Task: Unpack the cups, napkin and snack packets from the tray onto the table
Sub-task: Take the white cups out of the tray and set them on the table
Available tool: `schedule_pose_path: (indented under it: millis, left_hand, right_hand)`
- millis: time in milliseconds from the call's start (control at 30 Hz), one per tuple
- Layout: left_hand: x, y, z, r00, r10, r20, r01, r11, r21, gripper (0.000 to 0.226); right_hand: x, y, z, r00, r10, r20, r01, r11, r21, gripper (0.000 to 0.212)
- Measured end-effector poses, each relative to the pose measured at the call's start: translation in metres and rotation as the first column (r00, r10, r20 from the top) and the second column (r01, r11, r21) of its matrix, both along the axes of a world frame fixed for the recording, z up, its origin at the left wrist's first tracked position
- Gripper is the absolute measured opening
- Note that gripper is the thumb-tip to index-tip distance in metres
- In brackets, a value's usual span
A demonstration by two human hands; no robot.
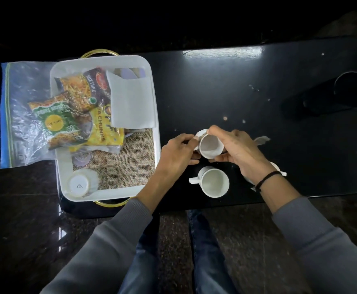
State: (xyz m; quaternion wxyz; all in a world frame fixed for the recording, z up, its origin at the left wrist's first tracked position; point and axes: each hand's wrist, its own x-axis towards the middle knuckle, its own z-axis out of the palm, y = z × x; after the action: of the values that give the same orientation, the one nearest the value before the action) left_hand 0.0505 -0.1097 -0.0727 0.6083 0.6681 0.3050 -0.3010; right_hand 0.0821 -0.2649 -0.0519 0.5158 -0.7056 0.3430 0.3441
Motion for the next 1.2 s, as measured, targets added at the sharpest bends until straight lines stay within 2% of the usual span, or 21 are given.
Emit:
schedule_pose_path:
  millis: [167,400,567,667,767,967,1100,1200]
  left_hand:
    - [0.003,-0.002,-0.005,0.999,-0.052,-0.004,0.053,0.998,0.041,0.027]
    - [0.008,-0.001,-0.008,0.997,-0.065,-0.044,0.067,0.996,0.066,0.027]
    - [0.009,-0.001,-0.001,0.995,-0.089,-0.046,0.094,0.989,0.110,0.030]
    - [0.007,0.001,0.007,0.980,-0.193,-0.048,0.198,0.947,0.254,0.036]
    - [0.006,0.010,0.021,0.972,-0.226,-0.065,0.234,0.913,0.334,0.040]
    - [0.001,0.047,0.047,0.972,-0.235,-0.016,0.219,0.876,0.429,0.038]
    - [-0.009,0.087,0.058,0.967,-0.253,0.011,0.204,0.804,0.558,0.028]
    - [-0.021,0.127,0.061,0.969,-0.242,0.058,0.176,0.831,0.528,0.020]
  right_hand:
    - [0.005,0.000,-0.005,0.998,0.031,-0.051,-0.032,0.999,-0.028,0.062]
    - [0.008,-0.004,-0.007,0.992,0.122,-0.044,-0.124,0.990,-0.065,0.065]
    - [0.008,-0.008,0.000,0.951,0.308,0.013,-0.290,0.909,-0.299,0.069]
    - [0.008,-0.007,0.005,0.928,0.363,0.088,-0.295,0.857,-0.422,0.064]
    - [0.010,-0.002,0.013,0.906,0.395,0.148,-0.287,0.835,-0.470,0.056]
    - [0.011,0.042,0.031,0.836,0.491,0.244,-0.358,0.826,-0.435,0.038]
    - [0.006,0.094,0.035,0.763,0.588,0.267,-0.475,0.791,-0.385,0.031]
    - [-0.004,0.139,0.031,0.696,0.666,0.267,-0.596,0.744,-0.304,0.024]
